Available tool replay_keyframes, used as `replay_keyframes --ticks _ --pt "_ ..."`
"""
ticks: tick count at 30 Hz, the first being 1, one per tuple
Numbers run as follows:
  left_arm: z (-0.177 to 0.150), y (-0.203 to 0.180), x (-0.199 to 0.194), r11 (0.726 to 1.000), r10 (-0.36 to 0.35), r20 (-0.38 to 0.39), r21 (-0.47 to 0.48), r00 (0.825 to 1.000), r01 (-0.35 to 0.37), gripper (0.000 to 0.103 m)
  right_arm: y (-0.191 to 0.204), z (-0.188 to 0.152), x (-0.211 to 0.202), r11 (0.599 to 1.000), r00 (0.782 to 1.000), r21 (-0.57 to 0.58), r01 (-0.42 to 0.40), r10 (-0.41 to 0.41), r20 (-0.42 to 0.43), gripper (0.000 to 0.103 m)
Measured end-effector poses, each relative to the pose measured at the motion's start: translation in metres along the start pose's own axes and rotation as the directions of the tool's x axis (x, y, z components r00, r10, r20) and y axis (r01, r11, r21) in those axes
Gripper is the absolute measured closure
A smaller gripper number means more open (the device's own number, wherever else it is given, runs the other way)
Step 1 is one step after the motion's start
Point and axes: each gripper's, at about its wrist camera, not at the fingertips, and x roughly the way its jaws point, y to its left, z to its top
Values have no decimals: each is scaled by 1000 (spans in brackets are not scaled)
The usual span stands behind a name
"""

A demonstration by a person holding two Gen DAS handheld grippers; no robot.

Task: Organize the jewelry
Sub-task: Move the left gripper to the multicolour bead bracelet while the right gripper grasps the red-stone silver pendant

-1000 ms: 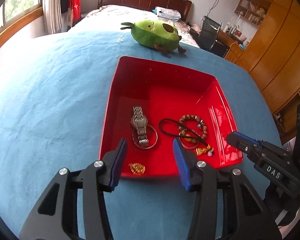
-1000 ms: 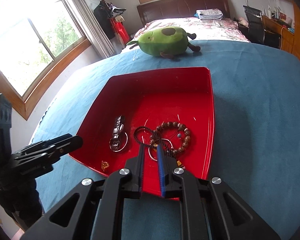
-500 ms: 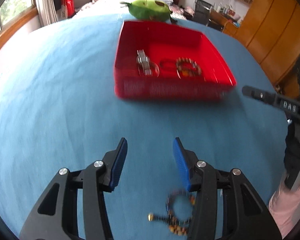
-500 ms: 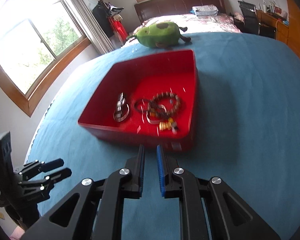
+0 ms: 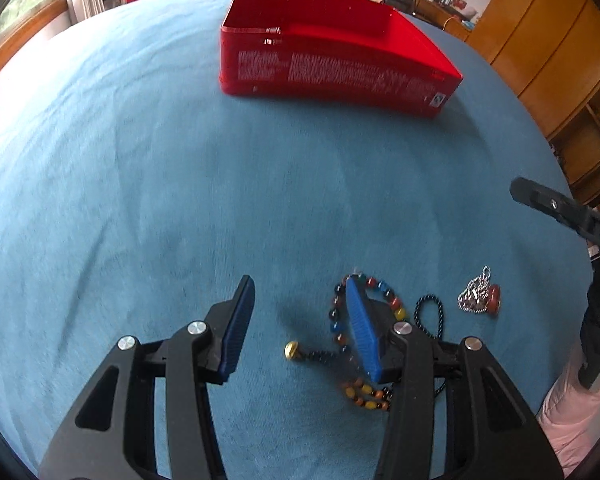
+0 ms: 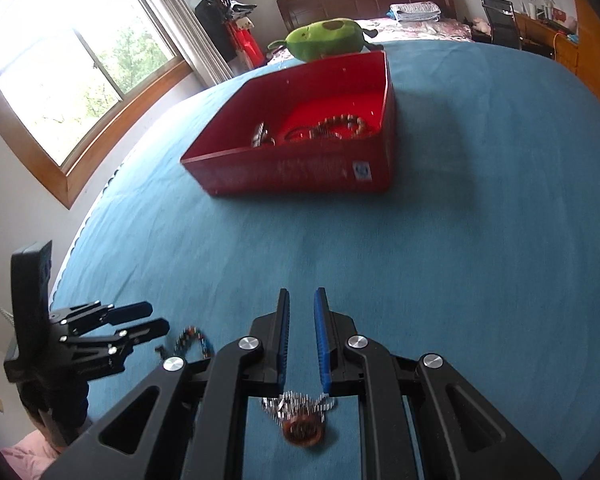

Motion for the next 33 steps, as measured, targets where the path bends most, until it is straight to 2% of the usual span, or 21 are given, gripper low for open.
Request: replay_keyframes --ticks 19,26,33 --pt "-18 13 -2 1000 -9 2 -18 1000 9 56 1 -69 1 1000 993 -5 -12 12 -117 88" --pt "-21 11 -2 1000 -8 8 -26 1000 8 56 2 -75 3 1000 991 2 2 -1 -135 88" --pt "-27 13 -5 999 -12 15 -32 1000 12 55 -13 -74 6 999 990 32 32 -27 -136 88"
